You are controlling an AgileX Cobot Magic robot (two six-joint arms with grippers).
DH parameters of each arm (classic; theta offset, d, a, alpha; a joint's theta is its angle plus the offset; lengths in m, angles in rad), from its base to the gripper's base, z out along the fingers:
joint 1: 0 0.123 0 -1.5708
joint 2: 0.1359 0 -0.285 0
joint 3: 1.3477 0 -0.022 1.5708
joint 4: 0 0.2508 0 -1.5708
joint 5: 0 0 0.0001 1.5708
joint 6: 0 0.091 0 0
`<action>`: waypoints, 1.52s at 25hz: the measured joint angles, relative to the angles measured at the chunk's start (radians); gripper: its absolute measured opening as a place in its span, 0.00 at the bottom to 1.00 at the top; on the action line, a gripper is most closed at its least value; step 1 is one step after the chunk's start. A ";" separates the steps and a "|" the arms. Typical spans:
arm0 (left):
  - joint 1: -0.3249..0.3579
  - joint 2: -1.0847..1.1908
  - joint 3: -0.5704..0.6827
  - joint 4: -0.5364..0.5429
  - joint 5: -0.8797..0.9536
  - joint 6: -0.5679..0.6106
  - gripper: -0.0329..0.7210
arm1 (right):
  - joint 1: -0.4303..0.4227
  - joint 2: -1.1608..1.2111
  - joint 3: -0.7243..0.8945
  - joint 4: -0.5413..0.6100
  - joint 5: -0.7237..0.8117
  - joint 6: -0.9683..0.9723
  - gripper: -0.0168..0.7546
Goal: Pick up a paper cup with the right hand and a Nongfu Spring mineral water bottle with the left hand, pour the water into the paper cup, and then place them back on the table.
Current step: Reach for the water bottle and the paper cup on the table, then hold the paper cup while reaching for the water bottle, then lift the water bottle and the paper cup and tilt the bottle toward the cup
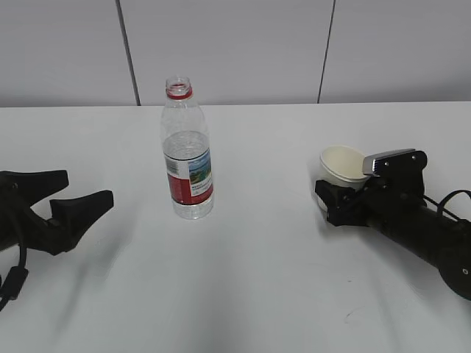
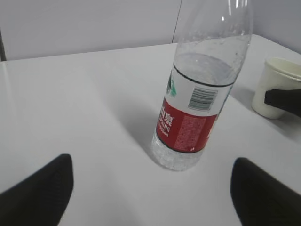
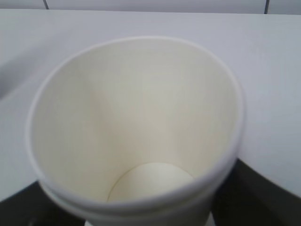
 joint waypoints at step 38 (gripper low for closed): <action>-0.331 0.485 -0.587 -0.130 -0.002 0.053 0.68 | 0.000 0.000 0.000 0.000 -0.002 -0.001 0.68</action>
